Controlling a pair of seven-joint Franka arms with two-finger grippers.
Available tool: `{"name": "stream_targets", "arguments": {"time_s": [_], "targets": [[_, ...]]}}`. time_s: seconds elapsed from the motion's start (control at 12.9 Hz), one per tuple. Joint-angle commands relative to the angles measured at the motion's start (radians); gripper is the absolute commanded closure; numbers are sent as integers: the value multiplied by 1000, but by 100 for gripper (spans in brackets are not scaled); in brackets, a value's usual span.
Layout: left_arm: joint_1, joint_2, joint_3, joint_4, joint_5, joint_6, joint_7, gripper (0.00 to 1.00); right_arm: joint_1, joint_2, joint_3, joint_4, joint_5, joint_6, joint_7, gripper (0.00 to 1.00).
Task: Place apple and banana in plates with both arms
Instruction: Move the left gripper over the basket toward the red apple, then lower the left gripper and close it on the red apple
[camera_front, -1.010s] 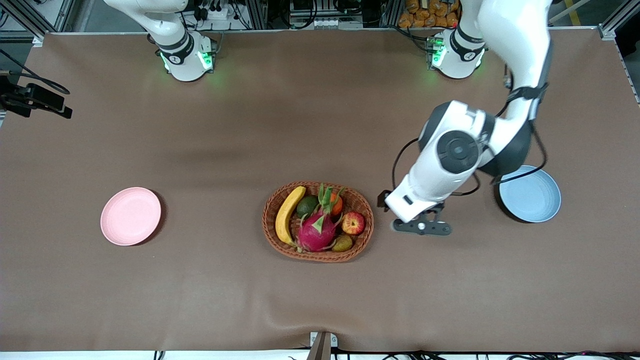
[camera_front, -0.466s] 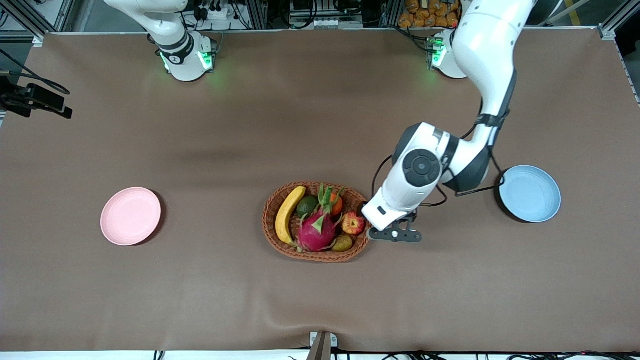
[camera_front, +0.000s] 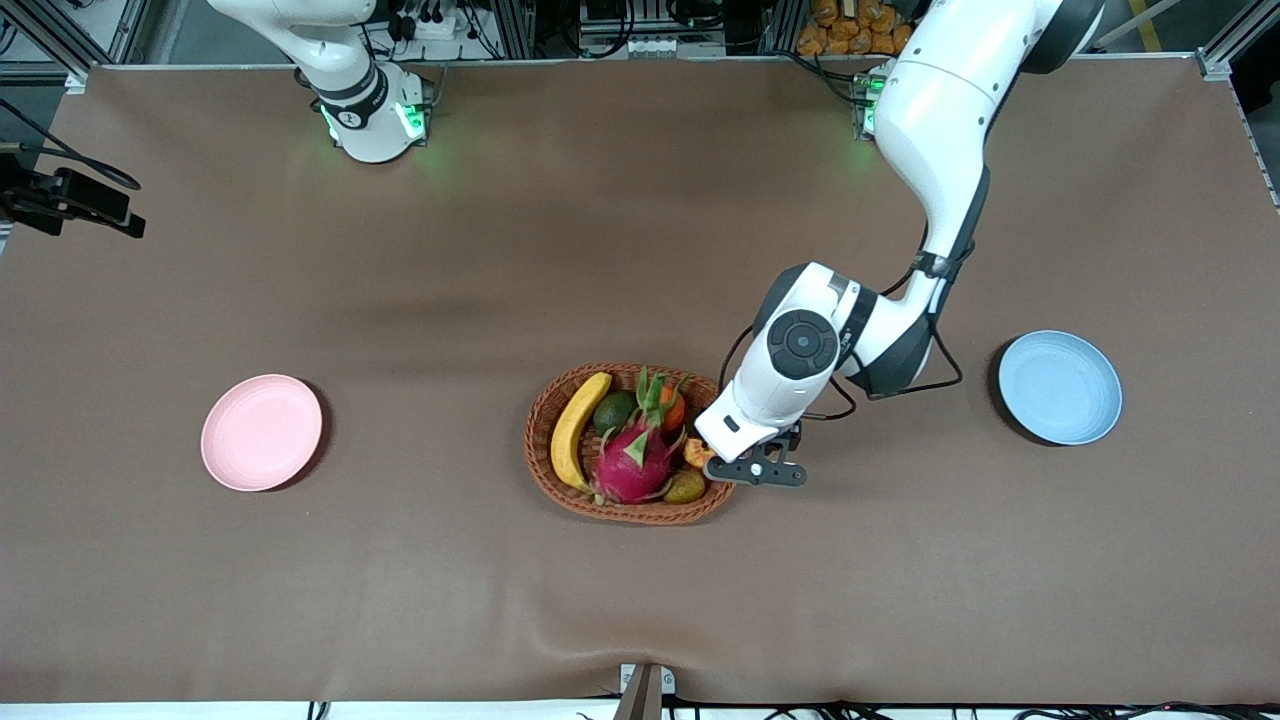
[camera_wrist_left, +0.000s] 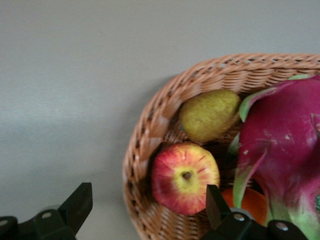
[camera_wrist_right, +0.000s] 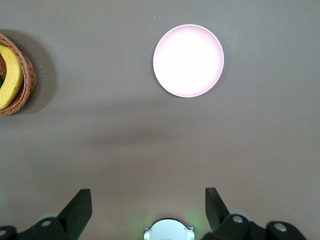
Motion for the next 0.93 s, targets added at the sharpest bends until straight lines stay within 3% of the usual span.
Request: {"name": "stream_targets", "arguments": {"time_s": [0.0, 0.85], "targets": [[-26, 34, 5, 28, 5, 40, -18, 0, -18, 7, 10, 11, 14, -9, -15, 0], [-54, 65, 8, 23, 18, 95, 2, 0, -16, 8, 10, 10, 15, -7, -15, 0]]}}
